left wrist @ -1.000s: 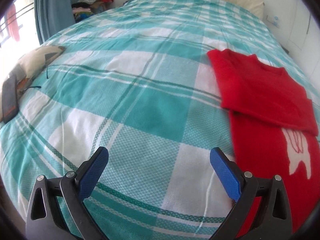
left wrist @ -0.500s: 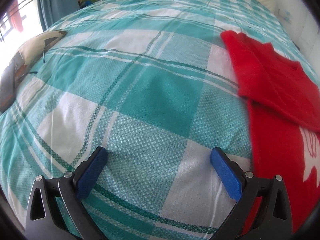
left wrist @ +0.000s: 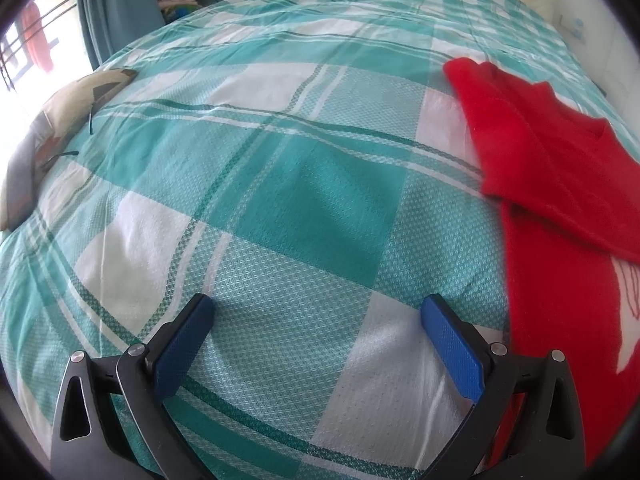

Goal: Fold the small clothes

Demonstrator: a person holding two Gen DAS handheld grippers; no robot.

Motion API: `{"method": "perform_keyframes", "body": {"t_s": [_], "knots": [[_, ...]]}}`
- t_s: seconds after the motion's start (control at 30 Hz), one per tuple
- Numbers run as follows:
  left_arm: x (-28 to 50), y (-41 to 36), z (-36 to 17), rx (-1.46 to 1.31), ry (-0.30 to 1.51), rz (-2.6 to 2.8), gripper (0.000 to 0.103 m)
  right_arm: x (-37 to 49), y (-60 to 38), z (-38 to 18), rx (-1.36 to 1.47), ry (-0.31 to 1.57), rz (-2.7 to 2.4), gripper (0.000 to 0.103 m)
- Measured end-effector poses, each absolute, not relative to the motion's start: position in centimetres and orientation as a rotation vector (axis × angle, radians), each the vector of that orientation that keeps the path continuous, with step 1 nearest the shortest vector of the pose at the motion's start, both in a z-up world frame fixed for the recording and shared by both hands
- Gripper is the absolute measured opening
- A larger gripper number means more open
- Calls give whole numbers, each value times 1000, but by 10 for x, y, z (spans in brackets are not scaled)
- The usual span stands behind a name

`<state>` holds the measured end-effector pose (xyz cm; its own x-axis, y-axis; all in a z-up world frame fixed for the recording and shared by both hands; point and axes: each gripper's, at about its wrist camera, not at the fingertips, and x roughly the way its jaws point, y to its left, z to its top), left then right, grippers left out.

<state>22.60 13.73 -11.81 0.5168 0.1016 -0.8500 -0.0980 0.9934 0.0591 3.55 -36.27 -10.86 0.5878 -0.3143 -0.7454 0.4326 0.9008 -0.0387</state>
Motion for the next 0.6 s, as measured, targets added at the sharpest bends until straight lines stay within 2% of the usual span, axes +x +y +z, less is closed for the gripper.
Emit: {"method": "perform_keyframes", "body": {"t_s": [0.6], "knots": [[228,131,-122,36,1003,149,103,41,-361,-112,131,838,-452,103]]}}
